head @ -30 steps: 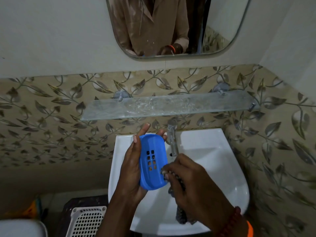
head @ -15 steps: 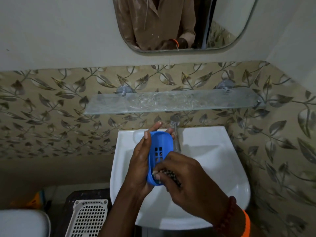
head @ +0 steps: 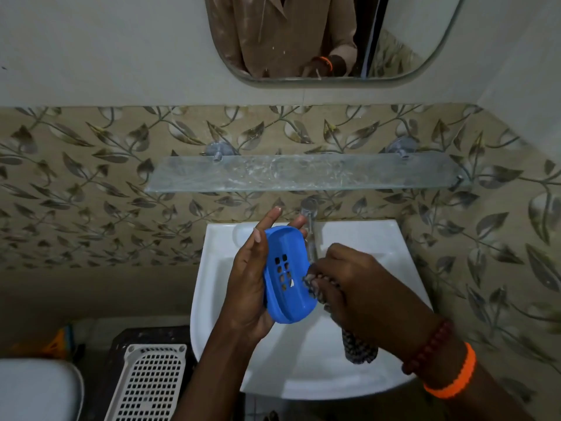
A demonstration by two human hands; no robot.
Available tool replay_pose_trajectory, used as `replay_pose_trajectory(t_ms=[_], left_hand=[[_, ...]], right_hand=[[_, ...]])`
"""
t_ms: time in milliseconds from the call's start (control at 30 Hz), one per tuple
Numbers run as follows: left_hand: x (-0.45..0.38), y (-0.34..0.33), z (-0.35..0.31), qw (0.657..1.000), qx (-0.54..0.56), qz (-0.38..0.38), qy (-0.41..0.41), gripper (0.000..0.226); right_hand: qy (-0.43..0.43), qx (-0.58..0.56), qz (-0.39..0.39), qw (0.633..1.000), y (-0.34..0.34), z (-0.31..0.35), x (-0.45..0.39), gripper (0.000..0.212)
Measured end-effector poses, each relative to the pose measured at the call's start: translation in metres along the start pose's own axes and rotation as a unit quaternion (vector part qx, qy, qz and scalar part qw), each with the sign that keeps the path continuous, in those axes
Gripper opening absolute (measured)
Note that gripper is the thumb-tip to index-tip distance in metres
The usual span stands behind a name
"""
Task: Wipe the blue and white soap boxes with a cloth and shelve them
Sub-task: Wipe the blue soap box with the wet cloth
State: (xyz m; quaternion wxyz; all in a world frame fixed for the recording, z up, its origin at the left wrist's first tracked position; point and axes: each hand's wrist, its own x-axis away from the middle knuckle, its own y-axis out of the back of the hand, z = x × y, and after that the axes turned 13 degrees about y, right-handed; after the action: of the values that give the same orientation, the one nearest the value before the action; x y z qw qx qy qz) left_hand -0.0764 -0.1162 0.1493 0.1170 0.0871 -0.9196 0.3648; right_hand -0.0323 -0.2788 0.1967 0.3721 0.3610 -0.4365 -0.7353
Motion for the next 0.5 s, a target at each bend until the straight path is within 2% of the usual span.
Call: replay_pose_trajectory(t_ms=[67, 133, 167, 233, 300, 367, 500], left_hand=[[0.001, 0.001, -0.001, 0.999, 0.044, -0.005, -0.006, 0.093], [0.000, 0.006, -0.001, 0.996, 0.085, -0.011, -0.010, 0.073], [-0.001, 0.008, -0.001, 0.995, 0.095, -0.013, -0.011, 0.062], [-0.003, 0.008, -0.006, 0.995, 0.095, -0.031, -0.023, 0.058], [-0.007, 0.002, -0.011, 0.994, 0.083, -0.039, -0.062, 0.068], [-0.011, -0.005, -0.015, 0.992, 0.053, -0.046, -0.109, 0.085], [-0.022, -0.010, -0.018, 0.984, 0.003, -0.053, -0.170, 0.087]], right_hand=[[-0.037, -0.012, -0.087, 0.995, 0.002, -0.012, 0.004, 0.009], [-0.108, -0.063, -0.160, 0.979, 0.003, -0.025, 0.014, 0.012], [-0.138, -0.107, -0.170, 0.970, 0.002, -0.030, 0.020, 0.013], [-0.169, -0.186, -0.138, 0.958, -0.006, -0.031, 0.031, 0.015], [-0.182, -0.255, -0.108, 0.944, -0.016, -0.024, 0.037, 0.018], [-0.186, -0.326, -0.109, 0.921, -0.021, -0.015, 0.036, 0.024], [-0.203, -0.362, -0.141, 0.899, -0.019, -0.009, 0.029, 0.034]])
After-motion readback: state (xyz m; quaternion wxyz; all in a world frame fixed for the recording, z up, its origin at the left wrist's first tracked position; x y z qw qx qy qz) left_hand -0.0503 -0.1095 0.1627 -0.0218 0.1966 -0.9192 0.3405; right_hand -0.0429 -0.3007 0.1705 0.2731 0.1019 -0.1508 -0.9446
